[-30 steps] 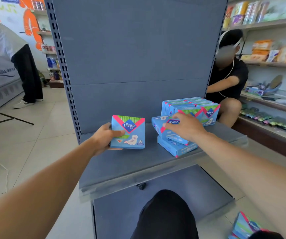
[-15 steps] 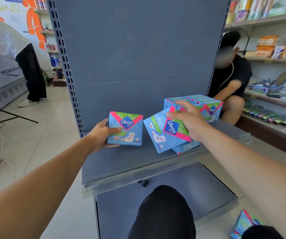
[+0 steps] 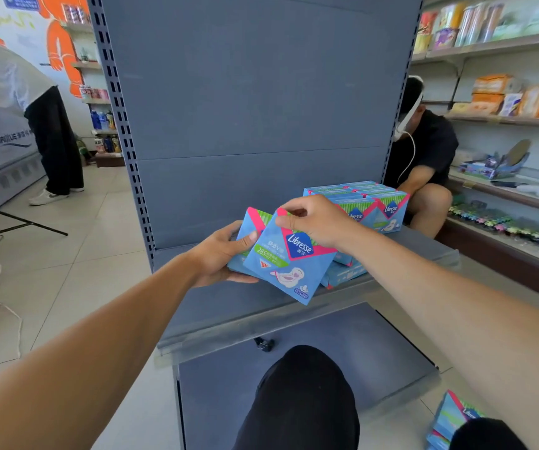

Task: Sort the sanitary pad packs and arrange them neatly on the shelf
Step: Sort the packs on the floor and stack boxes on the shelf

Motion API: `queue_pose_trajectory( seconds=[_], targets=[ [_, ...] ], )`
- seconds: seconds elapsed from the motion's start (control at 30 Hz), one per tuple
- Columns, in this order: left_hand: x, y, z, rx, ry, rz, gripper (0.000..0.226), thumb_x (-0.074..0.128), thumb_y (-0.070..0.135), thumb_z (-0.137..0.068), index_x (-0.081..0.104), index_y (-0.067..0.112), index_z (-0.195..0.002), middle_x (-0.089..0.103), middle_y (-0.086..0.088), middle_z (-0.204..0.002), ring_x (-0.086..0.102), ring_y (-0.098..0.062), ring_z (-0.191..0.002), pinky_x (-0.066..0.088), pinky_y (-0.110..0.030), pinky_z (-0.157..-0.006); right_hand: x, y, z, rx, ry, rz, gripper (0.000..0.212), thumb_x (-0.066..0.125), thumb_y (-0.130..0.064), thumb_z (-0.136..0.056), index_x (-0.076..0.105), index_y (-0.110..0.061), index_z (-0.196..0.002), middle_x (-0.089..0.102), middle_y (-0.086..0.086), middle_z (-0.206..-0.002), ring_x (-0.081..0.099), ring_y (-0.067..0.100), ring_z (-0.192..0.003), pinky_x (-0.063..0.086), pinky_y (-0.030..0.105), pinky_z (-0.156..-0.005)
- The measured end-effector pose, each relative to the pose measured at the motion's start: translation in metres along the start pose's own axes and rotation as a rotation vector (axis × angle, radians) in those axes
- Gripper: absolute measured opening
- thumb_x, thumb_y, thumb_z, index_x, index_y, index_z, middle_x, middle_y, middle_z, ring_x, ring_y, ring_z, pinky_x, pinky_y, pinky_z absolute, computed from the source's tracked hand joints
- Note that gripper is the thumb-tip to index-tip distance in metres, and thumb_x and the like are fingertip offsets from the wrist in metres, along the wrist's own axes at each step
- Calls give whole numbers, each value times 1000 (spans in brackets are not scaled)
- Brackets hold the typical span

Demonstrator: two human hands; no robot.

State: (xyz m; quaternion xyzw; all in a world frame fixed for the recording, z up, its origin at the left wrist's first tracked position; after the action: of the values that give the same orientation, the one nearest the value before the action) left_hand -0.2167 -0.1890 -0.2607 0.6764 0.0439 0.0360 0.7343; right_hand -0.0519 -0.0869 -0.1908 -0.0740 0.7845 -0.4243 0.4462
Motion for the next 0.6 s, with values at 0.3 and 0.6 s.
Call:
queue_pose_trajectory(
  seconds=[0.3, 0.6],
  targets=[
    [18, 4, -1, -36, -101, -43, 77, 83, 33, -64, 50, 17, -132, 67, -10, -124, 65, -31, -113, 52, -53, -94, 2, -13, -3, -51, 23, 192, 33, 74, -40, -84, 69, -18, -107, 69, -2, -101, 65, 12, -91, 52, 32, -81],
    [63, 21, -20, 109, 51, 199, 61, 67, 34, -77, 52, 13, -132, 71, -7, -116, 70, -23, -99, 58, -41, -77, -24, 49, 78, 49, 505, -83, 80, 65, -51, -84, 26, -26, -150, 45, -5, -143, 50, 11, -126, 42, 24, -104]
  ],
)
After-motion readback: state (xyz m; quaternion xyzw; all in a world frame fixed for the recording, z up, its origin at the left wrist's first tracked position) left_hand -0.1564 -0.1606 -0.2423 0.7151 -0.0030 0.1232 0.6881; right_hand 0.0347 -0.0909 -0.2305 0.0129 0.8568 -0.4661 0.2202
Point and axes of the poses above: each hand's wrist, its own z-axis away from the middle knuckle, its own x-axis out of the palm, y = z × x, the point moved 3 cm from there along -z, towards the middle knuckle
